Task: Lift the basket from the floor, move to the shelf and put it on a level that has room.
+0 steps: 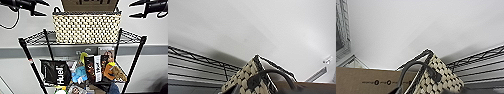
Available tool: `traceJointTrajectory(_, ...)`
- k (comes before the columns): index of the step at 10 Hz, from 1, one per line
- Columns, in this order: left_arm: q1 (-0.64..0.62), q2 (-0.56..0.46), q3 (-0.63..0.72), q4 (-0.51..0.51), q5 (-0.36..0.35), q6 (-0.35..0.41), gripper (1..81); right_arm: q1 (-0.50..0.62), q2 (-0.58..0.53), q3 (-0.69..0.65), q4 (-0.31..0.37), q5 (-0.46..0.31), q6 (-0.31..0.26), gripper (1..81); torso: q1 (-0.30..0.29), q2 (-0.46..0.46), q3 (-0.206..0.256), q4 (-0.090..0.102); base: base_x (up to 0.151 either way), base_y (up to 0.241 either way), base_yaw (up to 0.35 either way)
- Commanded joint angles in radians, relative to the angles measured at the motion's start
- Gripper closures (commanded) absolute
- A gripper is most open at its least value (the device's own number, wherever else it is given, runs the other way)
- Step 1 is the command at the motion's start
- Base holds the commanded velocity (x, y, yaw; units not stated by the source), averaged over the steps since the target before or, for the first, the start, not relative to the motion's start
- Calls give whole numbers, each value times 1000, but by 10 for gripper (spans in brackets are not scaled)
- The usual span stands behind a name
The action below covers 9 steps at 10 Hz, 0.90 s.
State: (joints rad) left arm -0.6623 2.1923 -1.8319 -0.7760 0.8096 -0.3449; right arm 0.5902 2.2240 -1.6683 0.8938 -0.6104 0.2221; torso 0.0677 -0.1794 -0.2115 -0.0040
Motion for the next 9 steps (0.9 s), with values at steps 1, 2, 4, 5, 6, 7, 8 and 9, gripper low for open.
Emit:
traceJointTrajectory(1,-174,-104,107,-3,30,0,10,170,-112,125,28,-11,6,10,0,0,0,0,0,0,0)
traceJointTrajectory(2,-173,-154,155,0,30,0,10,164,-157,160,27,-18,8,10,0,0,0,0,0,0,0)
traceJointTrajectory(4,-159,-258,232,44,39,-2,10,130,-260,213,11,-31,2,10,0,0,0,0,0,0,0)
traceJointTrajectory(5,-159,-300,240,63,75,-2,10,113,-310,230,-3,-55,0,10,0,0,0,0,0,0,0)
traceJointTrajectory(6,-156,-331,240,78,89,-2,10,95,-343,237,-16,-68,0,10,0,0,0,0,0,0,0)
traceJointTrajectory(7,-155,-362,240,116,115,-3,10,84,-375,243,-33,-87,0,10,0,0,0,0,0,0,0)
traceJointTrajectory(8,-148,-394,240,150,131,-6,10,73,-401,247,-53,-101,0,10,0,0,0,0,0,0,0)
traceJointTrajectory(9,-129,-428,240,173,143,-6,10,55,-432,239,-76,-118,0,10,0,0,0,0,0,0,0)
